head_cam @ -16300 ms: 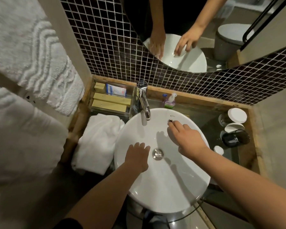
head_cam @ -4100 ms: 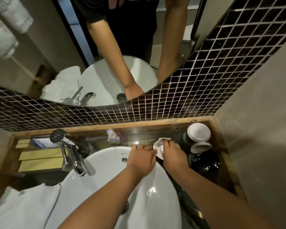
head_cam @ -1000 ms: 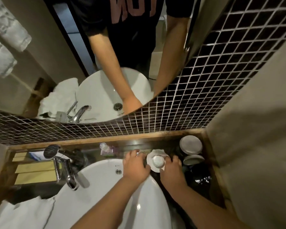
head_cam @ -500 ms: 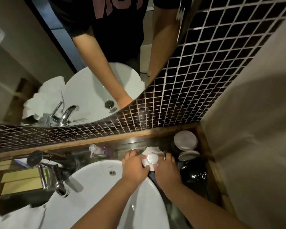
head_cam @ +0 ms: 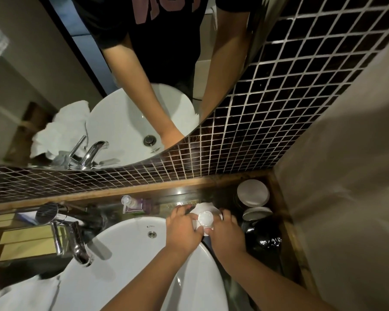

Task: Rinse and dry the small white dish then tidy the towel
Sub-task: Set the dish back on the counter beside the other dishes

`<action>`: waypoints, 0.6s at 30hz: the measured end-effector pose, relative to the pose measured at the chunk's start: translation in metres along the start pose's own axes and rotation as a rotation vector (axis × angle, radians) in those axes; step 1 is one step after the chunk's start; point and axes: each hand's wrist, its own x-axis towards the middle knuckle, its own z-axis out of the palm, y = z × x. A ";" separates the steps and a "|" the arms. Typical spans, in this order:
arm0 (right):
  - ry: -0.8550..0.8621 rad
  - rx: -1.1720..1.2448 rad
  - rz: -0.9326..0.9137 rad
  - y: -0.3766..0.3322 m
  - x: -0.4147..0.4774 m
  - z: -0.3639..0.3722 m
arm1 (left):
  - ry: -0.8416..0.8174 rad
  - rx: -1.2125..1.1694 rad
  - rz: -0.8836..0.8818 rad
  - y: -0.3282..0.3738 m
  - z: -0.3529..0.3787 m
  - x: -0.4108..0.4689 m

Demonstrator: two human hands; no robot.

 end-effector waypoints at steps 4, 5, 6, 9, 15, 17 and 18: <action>0.001 0.024 0.008 0.001 0.000 -0.001 | -0.010 0.022 -0.003 0.001 -0.002 -0.001; 0.001 0.035 0.012 0.001 0.000 -0.001 | -0.013 0.023 -0.005 0.001 -0.002 -0.001; 0.002 0.044 0.015 0.001 -0.001 -0.001 | -0.017 0.021 -0.006 0.001 -0.002 -0.001; 0.003 0.057 0.015 0.001 -0.002 0.000 | -0.040 0.019 -0.010 0.000 -0.004 0.000; 0.026 0.083 0.013 0.002 -0.002 0.001 | -0.066 0.034 0.009 0.002 -0.004 0.003; 0.032 0.078 0.016 0.003 -0.002 0.002 | -0.069 0.050 0.012 0.004 -0.004 0.002; 0.037 0.074 0.016 0.003 -0.002 0.003 | -0.070 0.054 0.010 0.004 -0.004 0.002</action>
